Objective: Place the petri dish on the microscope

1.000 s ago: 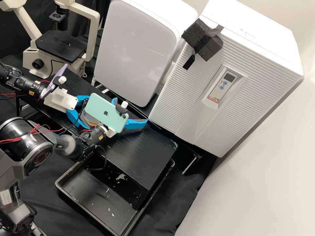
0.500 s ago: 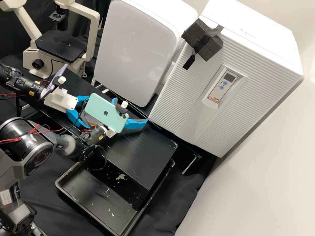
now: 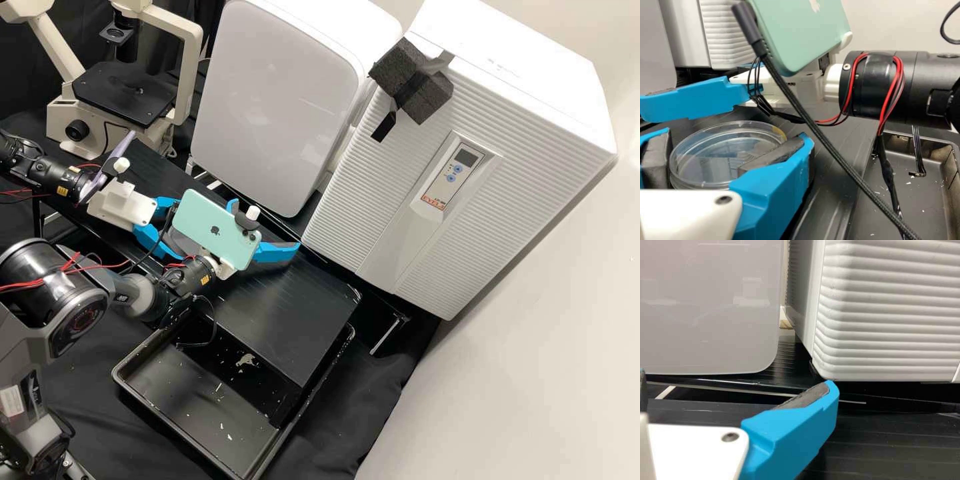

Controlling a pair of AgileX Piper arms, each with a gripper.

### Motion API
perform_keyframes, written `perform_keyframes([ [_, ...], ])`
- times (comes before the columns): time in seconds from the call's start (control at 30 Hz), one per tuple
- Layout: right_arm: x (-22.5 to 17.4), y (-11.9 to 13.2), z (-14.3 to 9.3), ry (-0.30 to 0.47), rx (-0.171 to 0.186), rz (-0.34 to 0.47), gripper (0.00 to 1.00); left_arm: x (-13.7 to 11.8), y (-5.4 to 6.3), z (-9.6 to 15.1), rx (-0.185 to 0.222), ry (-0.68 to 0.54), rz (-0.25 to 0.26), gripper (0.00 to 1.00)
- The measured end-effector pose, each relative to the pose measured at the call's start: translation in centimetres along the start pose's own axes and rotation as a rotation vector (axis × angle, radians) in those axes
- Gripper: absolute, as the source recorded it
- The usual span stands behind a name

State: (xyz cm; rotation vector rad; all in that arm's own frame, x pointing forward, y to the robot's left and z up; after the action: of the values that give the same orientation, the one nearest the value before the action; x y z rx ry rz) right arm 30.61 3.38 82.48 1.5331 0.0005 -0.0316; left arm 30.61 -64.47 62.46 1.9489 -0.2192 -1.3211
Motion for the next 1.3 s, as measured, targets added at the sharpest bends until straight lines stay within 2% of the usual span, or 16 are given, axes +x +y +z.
perform_keyframes([
  [0.3, 0.0, 0.0, 0.0, 0.0, 0.0, 0.0, 1.0, 0.0, 0.0, 0.0, 0.005, 0.0, 0.005, 0.0],
  [0.5, 0.0, 0.0, 0.0, 0.0, 0.0, 0.0, 1.0, -0.4, -0.4, -0.1, -0.017, 0.008, 0.02, 0.0],
  [0.67, 0.0, 0.0, 0.0, 0.0, 0.0, 0.0, 1.0, -2.2, -0.3, -0.9, -0.015, 0.051, 0.022, 0.0],
  [0.77, 0.0, 0.0, 0.0, 0.0, 0.0, 0.0, 1.0, -3.9, -0.2, -1.9, -0.044, 0.109, 0.033, 0.0],
  [0.97, 0.0, 0.0, 0.0, 0.0, 0.0, 0.0, 1.0, -7.0, 0.5, -3.2, -0.081, 0.199, 0.068, 0.0],
  [1.1, 0.0, 0.0, 0.0, 0.0, 0.0, 0.0, 1.0, -8.9, 1.7, -3.2, -0.092, 0.235, 0.114, 0.0],
  [1.3, 0.0, 0.0, 0.0, 0.0, 0.0, 0.0, 1.0, -9.9, 3.2, -2.5, -0.076, 0.228, 0.17, 0.0],
])
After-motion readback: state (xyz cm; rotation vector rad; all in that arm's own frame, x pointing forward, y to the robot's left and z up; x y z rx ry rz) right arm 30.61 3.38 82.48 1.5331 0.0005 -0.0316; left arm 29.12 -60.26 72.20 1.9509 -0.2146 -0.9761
